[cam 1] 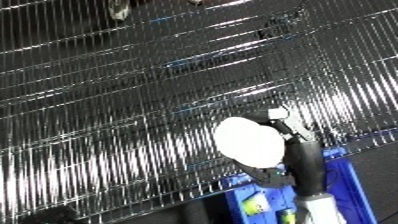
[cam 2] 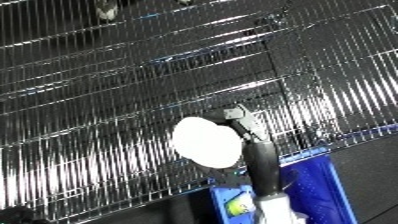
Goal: Pick up the object and place it into the box
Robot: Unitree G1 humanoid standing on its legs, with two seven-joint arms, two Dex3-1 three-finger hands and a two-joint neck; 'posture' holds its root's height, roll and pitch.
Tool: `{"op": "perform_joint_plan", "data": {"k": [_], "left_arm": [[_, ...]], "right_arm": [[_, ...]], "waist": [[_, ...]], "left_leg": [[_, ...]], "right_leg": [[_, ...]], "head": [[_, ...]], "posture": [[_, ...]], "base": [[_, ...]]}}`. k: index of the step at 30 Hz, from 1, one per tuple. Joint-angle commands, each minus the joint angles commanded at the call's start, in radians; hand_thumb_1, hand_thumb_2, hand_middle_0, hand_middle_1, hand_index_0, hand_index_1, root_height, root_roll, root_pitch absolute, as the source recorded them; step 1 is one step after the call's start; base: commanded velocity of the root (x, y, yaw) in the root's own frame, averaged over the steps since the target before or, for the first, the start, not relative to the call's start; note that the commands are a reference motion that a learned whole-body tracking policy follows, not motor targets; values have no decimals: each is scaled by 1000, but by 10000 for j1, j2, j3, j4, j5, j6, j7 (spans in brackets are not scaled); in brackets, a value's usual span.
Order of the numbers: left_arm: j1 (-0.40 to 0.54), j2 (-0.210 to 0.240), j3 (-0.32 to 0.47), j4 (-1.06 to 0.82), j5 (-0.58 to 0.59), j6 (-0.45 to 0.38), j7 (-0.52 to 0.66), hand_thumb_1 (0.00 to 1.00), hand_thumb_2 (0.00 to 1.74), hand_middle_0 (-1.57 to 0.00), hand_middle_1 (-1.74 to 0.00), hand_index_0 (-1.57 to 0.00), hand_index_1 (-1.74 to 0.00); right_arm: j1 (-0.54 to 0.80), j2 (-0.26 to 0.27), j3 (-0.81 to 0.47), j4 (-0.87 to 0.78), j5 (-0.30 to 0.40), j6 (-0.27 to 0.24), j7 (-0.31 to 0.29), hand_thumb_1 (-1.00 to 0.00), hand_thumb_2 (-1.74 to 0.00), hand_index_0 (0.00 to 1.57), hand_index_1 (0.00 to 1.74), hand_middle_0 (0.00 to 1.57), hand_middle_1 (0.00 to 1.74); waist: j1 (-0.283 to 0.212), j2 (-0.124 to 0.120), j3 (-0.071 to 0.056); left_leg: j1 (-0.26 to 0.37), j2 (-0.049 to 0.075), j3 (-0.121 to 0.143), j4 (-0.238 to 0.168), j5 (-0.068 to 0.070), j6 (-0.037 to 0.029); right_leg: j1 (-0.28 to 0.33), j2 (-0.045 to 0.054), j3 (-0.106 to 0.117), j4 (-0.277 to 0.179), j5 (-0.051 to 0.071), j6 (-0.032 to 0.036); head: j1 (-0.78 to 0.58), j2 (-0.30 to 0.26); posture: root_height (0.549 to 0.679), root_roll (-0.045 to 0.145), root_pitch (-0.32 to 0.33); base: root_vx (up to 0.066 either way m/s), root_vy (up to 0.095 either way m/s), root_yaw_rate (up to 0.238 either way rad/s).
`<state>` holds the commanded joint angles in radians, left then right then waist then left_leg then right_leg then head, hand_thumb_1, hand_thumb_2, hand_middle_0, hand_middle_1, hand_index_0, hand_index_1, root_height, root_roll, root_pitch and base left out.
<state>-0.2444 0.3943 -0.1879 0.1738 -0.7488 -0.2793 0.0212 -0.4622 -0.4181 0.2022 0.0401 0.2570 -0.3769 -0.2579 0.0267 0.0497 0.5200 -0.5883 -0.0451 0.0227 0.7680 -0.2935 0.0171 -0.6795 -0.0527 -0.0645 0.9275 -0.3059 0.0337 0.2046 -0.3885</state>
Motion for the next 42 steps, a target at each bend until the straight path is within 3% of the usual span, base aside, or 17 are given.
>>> {"op": "perform_joint_plan", "data": {"k": [12, 20, 25, 29, 37, 42], "left_arm": [[340, 79, 665, -164, 172, 45, -83, 1000, 1740, -1570, -1740, -1570, -1740], [736, 21, 1006, -224, -34, -145, -166, 1000, 1740, -1570, -1740, -1570, -1740], [966, -242, 966, -202, -267, -378, -176, 1000, 1740, -1570, -1740, -1570, -1740], [917, -478, 800, -48, -334, -660, -109, 1000, 1740, -1570, -1740, -1570, -1740], [735, -719, 601, 183, -430, -939, 203, 1000, 1740, -1570, -1740, -1570, -1740], [782, -808, 560, 261, -487, -997, 154, 1000, 1740, -1570, -1740, -1570, -1740]], "right_arm": [[1717, -80, -885, -921, 41, -1062, -825, -900, -1566, 1413, 1566, 1413, 1566], [2964, -195, -1811, -1111, 150, -1658, -1245, -900, -1566, 1413, 1566, 1413, 1566], [3629, -413, -2339, -922, 516, -1768, -1419, -900, -1566, 1413, 1566, 1413, 1566], [3863, -533, -2565, -588, 697, -1856, -1522, -900, -1566, 1413, 1566, 1413, 1566], [3884, -955, -2723, 44, 995, -1445, -1804, -900, -1566, 1413, 1566, 1413, 1566], [3940, -1054, -2874, 355, 1497, -1461, -1444, -650, -1131, 1020, 1131, 1020, 1131]], "waist": [[-742, -162, 0], [-1383, -135, 0], [-1855, 45, 0], [-2152, 187, 0], [-2488, 407, 0], [-2550, 508, 0]], "left_leg": [[342, 338, 294, 82, -305, 99], [815, 591, 678, 120, -612, 123], [1214, 702, 1042, -114, -638, 75], [1427, 711, 1291, -378, -581, 28], [1645, 620, 1529, -750, -540, -19], [1719, 543, 1544, -751, -601, -13]], "right_leg": [[311, 204, 456, -502, 244, 128], [724, 287, 807, -771, 205, 87], [909, 284, 1042, -1019, 188, 36], [952, 313, 1206, -1276, 258, 29], [970, 383, 1388, -1625, 356, 16], [1030, 358, 1453, -1645, 339, -9]], "head": [[775, 19], [1985, 39], [2957, 92], [3621, 192], [5403, 86], [5742, 16]], "posture": [[622, 48, 102], [628, 60, 88], [631, 73, 81], [633, 80, 84], [636, 89, 94], [637, 94, 92]], "base": [[-61, -5, -292], [-29, 65, -335], [-5, 129, -229], [-15, 113, -141], [-18, 83, -85], [3, 40, -8]]}}
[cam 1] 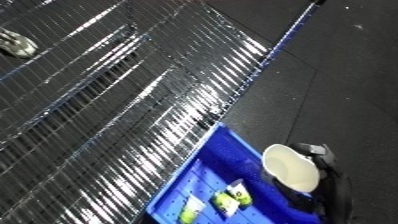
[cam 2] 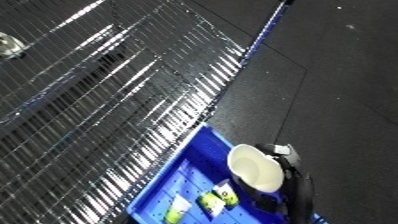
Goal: Pick up the object and place it into the box
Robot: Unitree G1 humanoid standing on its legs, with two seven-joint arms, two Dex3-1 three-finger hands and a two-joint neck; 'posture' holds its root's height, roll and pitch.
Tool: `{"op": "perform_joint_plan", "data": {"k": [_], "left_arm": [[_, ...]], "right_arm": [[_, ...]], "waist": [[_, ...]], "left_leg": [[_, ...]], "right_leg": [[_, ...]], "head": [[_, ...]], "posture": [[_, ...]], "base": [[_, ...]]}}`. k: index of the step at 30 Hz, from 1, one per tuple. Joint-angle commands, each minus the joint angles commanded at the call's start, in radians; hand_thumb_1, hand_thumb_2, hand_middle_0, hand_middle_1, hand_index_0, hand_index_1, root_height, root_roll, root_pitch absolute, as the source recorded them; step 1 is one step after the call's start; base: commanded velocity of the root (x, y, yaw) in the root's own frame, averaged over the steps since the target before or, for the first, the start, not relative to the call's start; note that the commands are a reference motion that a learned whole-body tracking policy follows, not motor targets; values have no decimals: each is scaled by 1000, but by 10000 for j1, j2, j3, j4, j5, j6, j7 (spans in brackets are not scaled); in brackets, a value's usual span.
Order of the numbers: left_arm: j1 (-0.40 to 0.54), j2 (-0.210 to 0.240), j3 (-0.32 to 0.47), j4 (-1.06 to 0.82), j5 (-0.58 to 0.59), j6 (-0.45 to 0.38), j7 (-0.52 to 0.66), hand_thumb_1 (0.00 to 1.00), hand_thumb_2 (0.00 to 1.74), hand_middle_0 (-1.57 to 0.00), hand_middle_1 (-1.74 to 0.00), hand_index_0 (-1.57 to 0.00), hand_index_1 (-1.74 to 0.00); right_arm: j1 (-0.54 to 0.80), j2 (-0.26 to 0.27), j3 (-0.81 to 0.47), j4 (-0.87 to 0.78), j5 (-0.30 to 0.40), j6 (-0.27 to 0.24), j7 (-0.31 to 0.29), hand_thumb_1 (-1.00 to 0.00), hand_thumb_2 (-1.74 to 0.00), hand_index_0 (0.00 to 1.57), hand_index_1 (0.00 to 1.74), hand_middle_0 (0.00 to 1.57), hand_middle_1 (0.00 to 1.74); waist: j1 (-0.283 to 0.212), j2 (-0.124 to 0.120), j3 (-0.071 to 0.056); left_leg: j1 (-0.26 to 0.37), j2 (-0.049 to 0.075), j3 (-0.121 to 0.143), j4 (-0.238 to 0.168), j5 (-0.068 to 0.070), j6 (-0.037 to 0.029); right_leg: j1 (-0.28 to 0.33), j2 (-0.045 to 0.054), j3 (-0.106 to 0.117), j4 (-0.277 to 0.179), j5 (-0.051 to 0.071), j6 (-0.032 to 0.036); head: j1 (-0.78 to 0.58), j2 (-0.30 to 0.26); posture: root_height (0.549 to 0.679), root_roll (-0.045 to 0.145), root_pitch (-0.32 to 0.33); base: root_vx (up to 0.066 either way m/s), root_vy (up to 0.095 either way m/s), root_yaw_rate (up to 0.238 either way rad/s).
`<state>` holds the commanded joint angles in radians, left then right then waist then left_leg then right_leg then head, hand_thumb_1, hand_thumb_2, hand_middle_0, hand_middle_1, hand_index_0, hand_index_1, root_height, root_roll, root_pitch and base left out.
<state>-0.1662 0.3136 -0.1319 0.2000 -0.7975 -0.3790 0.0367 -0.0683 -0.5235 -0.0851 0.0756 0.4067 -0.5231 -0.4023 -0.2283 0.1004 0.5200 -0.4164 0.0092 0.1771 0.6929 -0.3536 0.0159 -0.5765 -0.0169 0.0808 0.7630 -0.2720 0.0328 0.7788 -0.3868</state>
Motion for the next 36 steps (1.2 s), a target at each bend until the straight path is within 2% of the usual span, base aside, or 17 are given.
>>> {"op": "perform_joint_plan", "data": {"k": [3, 8, 13, 22, 27, 31, 36], "left_arm": [[10, -15, -25, -37, 2, 25, -40, 1000, 1740, -1570, -1740, -1570, -1740], [-65, -37, -63, 15, -9, 39, -97, 1000, 1740, -1570, -1740, -1570, -1740], [-186, -81, -113, 166, 9, -22, -77, 1000, 1740, -1570, -1740, -1570, -1740], [-201, -77, -79, 102, -29, 16, 5, 1000, 1740, -1570, -1740, -1570, -1740], [-239, -70, -127, 67, -64, 41, 103, 1000, 1740, -1570, -1740, -1570, -1740], [-226, -61, -129, 8, -63, 146, 141, 1000, 1740, -1570, -1740, -1570, -1740], [-288, -20, -167, 67, -63, 248, 218, 1000, 1740, -1570, -1740, -1570, -1740]], "right_arm": [[33, 21, -19, 77, 109, -40, 188, -500, -870, 785, 870, 785, 870], [-33, -5, 12, 193, 68, -62, 173, -250, -435, 393, 435, 393, 435], [-176, 31, 81, 258, 8, -68, 117, 0, 0, 0, 0, 0, 0], [-168, 131, 96, 217, -41, 49, 202, 0, 0, 0, 0, 0, 0], [-247, 166, 231, 70, -160, 87, 439, 0, 0, 0, 0, 0, 0], [-334, 249, 425, -265, -251, 137, 984, 0, 0, 0, 0, 0, 0], [-830, 223, 858, -781, -631, 523, 1724, 0, 0, 0, 0, 0, 0]], "waist": [[21, 36, 0], [71, 68, 0], [119, 83, 0], [196, 38, 0], [310, -11, 0], [462, -93, 0], [717, -232, 0]], "left_leg": [[31, -51, -25, -42, -1, 12], [51, -127, -67, -145, 45, 25], [7, -170, -121, -256, 128, 9], [52, -171, -113, -303, 191, -9], [37, -161, -167, -246, 197, -21], [23, -163, -319, -172, 209, -28], [-39, -151, -549, -110, 276, -51]], "right_leg": [[20, -5, 7, -22, -2, -3], [9, 17, -1, -62, 22, -17], [-21, 43, -36, -127, 62, -18], [64, 52, -240, -111, 37, -54], [119, 22, -333, -13, -21, -68], [190, -28, -385, 30, -45, -85], [255, -47, -510, 139, -109, -132]], "head": [[27, 7], [217, 15], [180, -30], [-7, -253], [-391, -553], [-872, -601], [-1516, -873]], "posture": [[637, 95, 92], [638, 96, 94], [638, 97, 100], [639, 96, 97], [638, 96, 92], [638, 96, 85], [638, 94, 76]], "base": [[-6, 4, 41], [-18, -4, 50], [-19, -14, 39], [6, -10, 9], [9, -18, 41], [19, -31, 97], [9, -41, 116]]}}
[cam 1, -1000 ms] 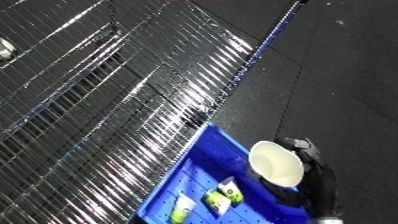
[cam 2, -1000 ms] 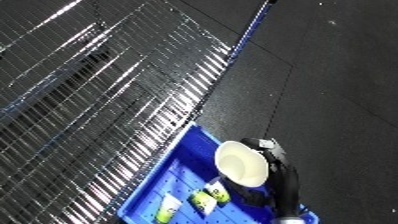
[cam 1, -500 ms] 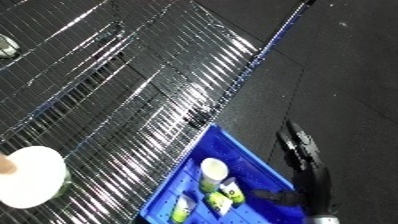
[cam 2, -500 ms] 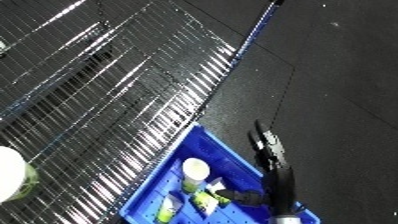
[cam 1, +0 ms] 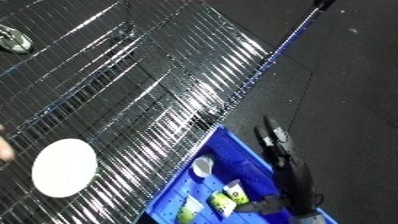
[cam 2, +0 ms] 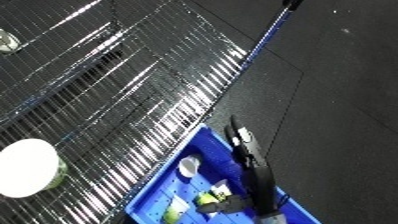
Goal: Pick up the object and place it into the box
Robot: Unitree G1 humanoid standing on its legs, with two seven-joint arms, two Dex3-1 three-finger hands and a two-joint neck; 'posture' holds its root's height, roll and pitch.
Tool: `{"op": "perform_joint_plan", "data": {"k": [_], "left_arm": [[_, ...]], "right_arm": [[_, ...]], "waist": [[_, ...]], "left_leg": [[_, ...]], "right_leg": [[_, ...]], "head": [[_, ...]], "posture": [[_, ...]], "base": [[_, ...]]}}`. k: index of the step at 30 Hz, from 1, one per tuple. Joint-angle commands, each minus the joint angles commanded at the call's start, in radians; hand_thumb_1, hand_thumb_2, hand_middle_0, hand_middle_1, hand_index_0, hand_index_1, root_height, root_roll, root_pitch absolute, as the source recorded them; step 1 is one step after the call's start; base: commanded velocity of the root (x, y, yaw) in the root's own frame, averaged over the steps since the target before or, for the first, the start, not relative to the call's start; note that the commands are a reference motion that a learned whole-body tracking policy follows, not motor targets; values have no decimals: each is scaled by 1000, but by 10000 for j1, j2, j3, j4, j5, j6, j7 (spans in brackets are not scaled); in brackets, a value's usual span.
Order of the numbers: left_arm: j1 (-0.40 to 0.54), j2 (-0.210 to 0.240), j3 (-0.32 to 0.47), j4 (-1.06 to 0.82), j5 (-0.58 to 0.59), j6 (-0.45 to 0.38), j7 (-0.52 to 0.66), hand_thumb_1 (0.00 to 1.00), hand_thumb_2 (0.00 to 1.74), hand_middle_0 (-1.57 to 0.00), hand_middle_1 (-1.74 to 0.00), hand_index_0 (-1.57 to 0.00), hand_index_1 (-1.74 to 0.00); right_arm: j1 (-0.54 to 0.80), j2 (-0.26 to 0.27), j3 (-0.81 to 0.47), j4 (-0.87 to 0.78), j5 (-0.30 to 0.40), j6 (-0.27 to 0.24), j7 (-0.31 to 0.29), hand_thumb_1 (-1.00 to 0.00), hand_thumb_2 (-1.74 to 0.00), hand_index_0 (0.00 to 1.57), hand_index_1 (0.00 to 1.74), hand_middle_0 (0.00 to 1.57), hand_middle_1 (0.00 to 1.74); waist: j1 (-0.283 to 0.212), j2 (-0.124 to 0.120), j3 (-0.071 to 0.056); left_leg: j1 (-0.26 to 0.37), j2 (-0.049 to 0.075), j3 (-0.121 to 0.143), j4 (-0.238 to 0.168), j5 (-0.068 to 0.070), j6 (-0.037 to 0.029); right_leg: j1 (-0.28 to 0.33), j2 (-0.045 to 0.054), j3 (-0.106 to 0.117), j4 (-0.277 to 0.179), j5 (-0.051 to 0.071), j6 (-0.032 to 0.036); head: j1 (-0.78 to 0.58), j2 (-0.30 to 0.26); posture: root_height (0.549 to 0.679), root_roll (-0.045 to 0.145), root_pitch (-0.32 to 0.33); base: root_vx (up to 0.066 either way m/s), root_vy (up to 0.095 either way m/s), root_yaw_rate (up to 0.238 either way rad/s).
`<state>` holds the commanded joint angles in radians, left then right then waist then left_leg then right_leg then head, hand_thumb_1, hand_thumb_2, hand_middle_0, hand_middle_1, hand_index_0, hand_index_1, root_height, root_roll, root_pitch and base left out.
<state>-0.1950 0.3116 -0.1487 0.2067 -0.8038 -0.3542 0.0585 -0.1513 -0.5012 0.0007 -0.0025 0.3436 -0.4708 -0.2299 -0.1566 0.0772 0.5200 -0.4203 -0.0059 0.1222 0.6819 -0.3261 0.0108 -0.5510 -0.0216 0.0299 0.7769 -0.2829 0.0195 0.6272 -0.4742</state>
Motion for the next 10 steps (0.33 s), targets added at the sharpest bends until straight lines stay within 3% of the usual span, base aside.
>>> {"op": "perform_joint_plan", "data": {"k": [10], "left_arm": [[-173, 148, 73, 204, 89, 315, -56, 1000, 1740, -1570, -1740, -1570, -1740]], "right_arm": [[-952, 175, 695, -539, -150, 720, 1021, 0, 0, 0, 0, 0, 0]], "waist": [[644, -335, 0]], "left_leg": [[-211, -23, -486, 346, 53, -14]], "right_leg": [[158, -110, -349, 394, -161, -62]], "head": [[-1718, -661]], "posture": [[634, 84, 54]], "base": [[29, -66, 131]]}}
